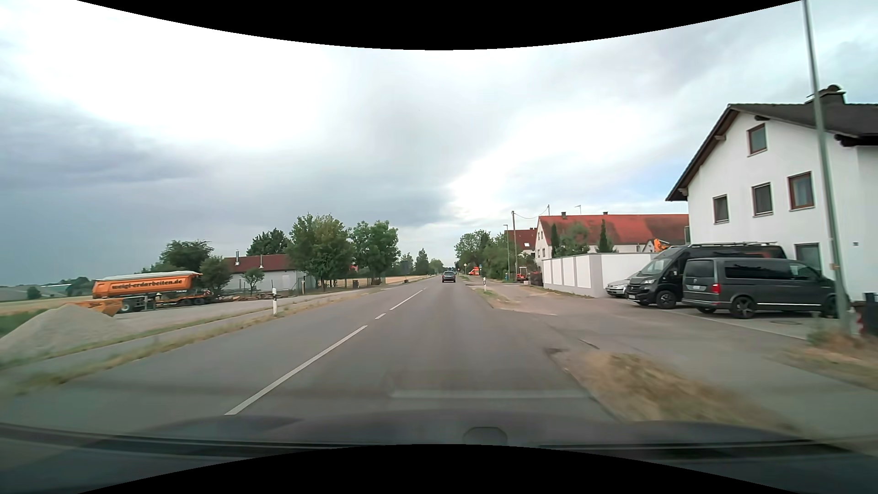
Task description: Follow the waypoints while adhering to traffic rules and regulations
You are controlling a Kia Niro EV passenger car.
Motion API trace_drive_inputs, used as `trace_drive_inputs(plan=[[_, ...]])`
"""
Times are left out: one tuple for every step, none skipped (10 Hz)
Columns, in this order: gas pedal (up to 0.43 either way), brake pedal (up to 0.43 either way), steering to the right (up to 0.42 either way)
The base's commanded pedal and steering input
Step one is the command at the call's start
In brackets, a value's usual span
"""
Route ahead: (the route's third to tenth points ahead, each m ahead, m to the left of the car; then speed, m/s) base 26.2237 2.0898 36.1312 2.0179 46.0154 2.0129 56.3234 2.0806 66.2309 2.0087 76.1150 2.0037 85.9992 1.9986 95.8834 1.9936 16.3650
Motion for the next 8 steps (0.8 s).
trace_drive_inputs(plan=[[0.189,0.0,-0.002],[0.197,0.0,-0.002],[0.197,0.0,-0.002],[0.197,0.0,-0.002],[0.197,0.0,-0.002],[0.197,0.0,-0.002],[0.189,0.0,-0.002],[0.177,0.0,-0.002]])
